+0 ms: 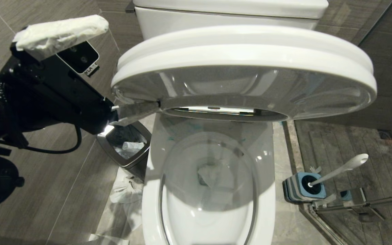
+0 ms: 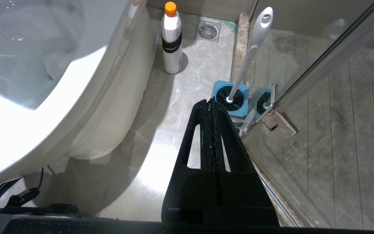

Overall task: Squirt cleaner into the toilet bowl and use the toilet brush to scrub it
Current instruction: Use the left hand to lift the toilet lid slightly

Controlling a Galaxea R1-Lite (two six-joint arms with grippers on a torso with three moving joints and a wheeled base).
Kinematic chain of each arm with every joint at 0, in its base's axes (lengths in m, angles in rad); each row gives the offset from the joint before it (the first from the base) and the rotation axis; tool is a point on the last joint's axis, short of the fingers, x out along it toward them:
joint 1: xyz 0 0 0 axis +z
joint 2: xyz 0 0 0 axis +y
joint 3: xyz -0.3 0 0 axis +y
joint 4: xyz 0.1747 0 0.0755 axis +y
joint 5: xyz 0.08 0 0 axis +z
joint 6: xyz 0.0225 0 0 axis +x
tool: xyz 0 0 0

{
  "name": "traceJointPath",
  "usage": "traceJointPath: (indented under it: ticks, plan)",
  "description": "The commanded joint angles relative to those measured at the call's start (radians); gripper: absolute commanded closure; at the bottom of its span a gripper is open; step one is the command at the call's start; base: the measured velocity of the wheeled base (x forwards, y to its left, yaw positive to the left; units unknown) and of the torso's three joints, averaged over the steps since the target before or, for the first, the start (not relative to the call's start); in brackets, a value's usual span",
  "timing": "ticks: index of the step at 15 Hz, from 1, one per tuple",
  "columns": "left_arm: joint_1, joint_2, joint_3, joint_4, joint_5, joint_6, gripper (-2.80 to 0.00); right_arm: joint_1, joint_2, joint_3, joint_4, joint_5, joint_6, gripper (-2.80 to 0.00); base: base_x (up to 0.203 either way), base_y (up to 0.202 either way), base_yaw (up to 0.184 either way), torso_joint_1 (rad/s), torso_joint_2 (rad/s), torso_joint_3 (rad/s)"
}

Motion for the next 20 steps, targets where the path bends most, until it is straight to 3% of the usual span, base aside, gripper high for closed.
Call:
traceJointPath:
  ticks: [1, 10, 20]
  plan:
    - [-0.002, -0.006, -0.022, -0.013, -0.008, -0.012, -2.8, 0.0, 0.0, 0.006, 0.0, 0.0, 0.0, 0.0, 0.0, 0.0, 0.0, 0.0, 0.0, 0.0]
    - [-0.019, 0.014, -0.103, -0.013, -0.004, -0.015, -2.8, -0.001, 0.0, 0.006, 0.0, 0.0, 0.0, 0.0, 0.0, 0.0, 0.0, 0.0, 0.0, 0.0]
    - [-0.034, 0.102, -0.285, -0.013, 0.006, -0.012, -2.8, 0.0, 0.0, 0.006, 0.0, 0.0, 0.0, 0.0, 0.0, 0.0, 0.0, 0.0, 0.0, 0.0]
